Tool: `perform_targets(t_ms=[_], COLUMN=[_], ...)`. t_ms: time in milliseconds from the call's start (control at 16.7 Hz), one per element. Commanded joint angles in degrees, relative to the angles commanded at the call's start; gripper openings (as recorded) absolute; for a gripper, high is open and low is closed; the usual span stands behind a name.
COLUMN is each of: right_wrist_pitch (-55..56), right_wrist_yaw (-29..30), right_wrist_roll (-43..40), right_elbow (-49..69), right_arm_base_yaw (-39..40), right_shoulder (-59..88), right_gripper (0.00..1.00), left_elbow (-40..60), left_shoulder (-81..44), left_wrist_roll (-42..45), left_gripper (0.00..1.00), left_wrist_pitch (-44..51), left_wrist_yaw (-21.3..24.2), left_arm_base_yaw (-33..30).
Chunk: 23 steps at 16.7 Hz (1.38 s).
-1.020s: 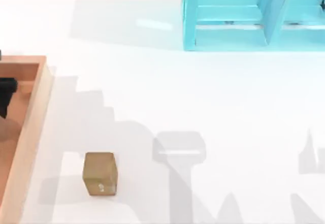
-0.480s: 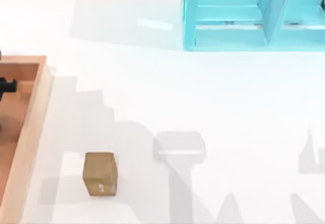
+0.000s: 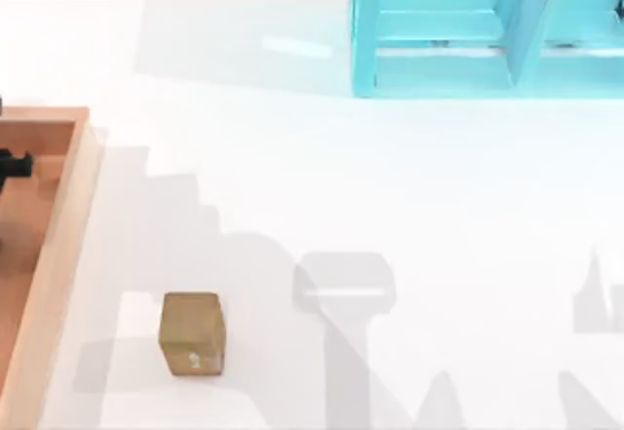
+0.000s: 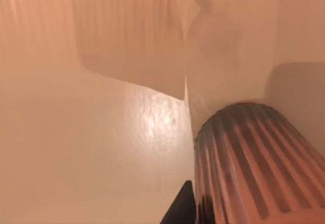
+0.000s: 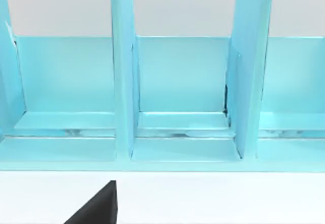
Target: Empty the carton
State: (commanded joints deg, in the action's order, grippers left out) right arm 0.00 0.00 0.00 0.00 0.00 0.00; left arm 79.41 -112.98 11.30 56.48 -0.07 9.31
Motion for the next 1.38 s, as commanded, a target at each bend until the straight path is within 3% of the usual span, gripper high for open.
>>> perform_targets(t_ms=[300,780,1380], right_wrist_pitch=[0.0,0.0,0.0], right_wrist_yaw=[0.0,0.0,0.0], right_wrist_roll=[0.0,0.0,0.0], right_elbow=[0.0,0.0,0.0], right_arm_base_yaw=[0.0,0.0,0.0], right_shoulder=[0.0,0.0,0.0], right_gripper=[1.00,1.00,1.00], left_elbow=[3.9,23.5,26.0], left_shoulder=[3.5,13.6,2.8], left_wrist_roll=[1.1,2.4,-0.2], left_gripper=[0.00,0.00,0.00], left_wrist_pitch=[3.9,26.3,28.8], left_wrist_yaw=[0.6,1.8,0.0], left_arm_base_yaw=[0.5,0.3,-0.3])
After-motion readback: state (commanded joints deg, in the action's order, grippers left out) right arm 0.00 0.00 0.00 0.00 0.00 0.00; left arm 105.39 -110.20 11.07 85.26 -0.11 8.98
